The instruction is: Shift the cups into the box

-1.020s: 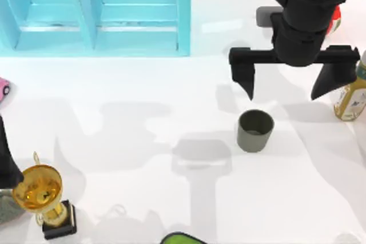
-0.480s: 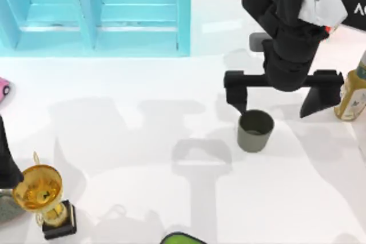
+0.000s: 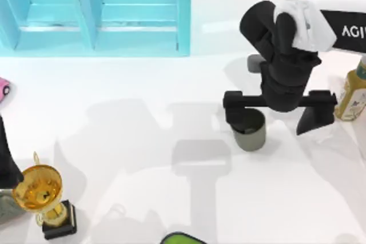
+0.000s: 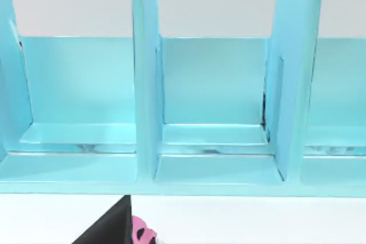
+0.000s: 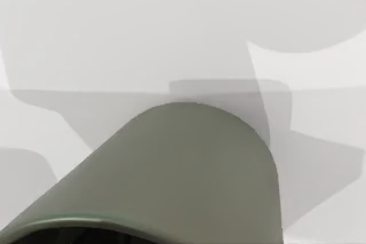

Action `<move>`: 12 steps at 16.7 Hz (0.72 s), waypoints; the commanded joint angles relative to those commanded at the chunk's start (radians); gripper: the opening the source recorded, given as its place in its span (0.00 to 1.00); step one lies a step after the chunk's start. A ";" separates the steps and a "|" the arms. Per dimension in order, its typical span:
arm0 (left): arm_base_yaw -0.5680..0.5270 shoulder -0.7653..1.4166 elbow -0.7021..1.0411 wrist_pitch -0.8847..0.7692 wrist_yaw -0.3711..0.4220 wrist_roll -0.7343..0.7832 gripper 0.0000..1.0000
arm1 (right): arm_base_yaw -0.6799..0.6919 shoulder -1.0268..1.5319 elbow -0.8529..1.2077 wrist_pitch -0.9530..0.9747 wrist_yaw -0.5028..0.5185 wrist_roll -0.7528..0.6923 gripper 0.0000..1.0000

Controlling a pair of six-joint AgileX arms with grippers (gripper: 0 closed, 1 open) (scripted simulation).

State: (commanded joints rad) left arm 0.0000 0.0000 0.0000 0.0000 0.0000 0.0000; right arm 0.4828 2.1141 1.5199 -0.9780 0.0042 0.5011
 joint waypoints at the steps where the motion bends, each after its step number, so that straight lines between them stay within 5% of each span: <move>1: 0.000 0.000 0.000 0.000 0.000 0.000 1.00 | 0.000 0.000 0.000 0.000 0.000 0.000 0.92; 12: 0.000 0.000 0.000 0.000 0.000 0.000 1.00 | 0.000 0.000 0.000 0.000 0.000 0.000 0.10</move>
State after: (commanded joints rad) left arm 0.0000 0.0000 0.0000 0.0000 0.0000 0.0000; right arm 0.4828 2.1141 1.5199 -0.9780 0.0042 0.5011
